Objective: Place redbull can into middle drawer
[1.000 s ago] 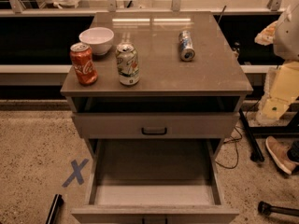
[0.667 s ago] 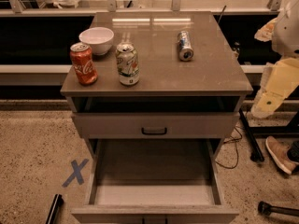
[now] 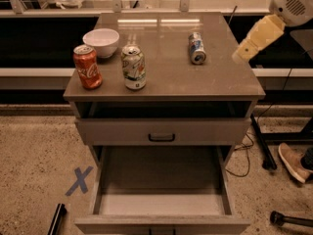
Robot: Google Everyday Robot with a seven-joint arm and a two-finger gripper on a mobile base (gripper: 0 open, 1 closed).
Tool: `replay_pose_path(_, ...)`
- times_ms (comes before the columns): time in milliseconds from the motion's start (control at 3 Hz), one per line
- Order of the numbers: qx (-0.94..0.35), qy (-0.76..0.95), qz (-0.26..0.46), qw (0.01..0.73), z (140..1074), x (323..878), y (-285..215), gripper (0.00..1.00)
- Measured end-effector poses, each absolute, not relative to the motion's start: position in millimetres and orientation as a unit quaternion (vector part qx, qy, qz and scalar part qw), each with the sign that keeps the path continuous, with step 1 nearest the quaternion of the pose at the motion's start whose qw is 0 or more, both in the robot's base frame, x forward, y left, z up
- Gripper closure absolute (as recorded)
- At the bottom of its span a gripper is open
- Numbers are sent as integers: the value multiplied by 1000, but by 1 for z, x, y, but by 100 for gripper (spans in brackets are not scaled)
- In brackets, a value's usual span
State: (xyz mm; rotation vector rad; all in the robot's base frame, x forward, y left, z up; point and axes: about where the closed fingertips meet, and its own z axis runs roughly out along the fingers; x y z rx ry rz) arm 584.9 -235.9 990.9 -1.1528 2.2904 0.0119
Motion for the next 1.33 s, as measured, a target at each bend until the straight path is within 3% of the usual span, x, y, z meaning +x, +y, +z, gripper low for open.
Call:
replay_pose_path(333, -341, 884, 16, 320, 998, 657, -239, 0)
replay_pose_path(1000, -181, 937, 50, 296, 941, 771, -219, 0)
replay_pose_path(1333, -130, 949, 45, 285, 912, 802, -209, 0)
